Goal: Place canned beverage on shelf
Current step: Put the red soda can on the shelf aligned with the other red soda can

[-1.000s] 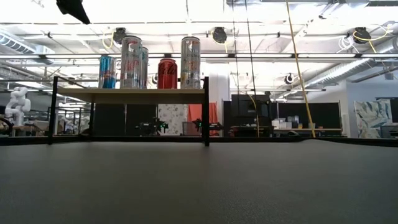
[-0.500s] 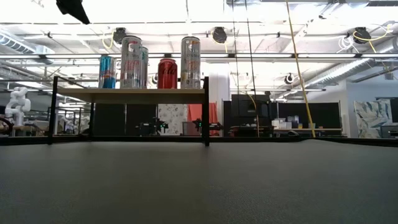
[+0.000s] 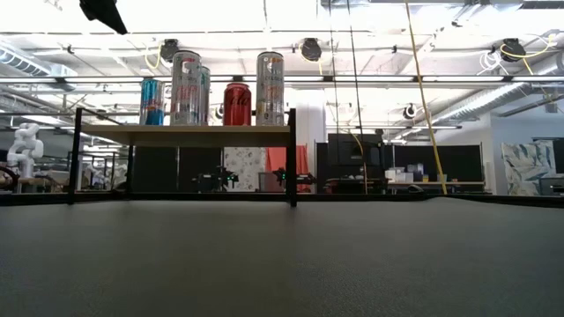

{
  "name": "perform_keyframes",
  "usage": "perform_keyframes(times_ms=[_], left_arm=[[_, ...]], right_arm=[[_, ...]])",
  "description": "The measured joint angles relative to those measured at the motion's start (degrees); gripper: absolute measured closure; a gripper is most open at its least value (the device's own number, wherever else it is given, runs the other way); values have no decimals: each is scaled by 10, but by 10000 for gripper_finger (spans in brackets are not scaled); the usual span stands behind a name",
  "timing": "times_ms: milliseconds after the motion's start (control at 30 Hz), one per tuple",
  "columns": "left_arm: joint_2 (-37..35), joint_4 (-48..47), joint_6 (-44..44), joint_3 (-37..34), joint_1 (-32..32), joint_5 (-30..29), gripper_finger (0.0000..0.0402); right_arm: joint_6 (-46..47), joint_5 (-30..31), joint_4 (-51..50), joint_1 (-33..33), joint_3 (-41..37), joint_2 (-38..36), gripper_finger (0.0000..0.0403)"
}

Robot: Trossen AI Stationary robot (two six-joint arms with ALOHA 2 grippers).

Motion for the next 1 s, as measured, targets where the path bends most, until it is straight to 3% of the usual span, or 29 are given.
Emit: perform_keyframes(times_ms=[200,467,833,1000], left_arm=[[0,0,0,0,0,0,222],[0,0,4,0,0,0,222],[0,0,5,0,0,0,222],[0,0,4,0,0,0,222]], right_arm=[[22,-2,-18,-2,0,0,87],[212,-19,-185,40,0,0,87],[390,-18,-183,139,-65,0,87],[477,-95,-184,175,-129,0,87]])
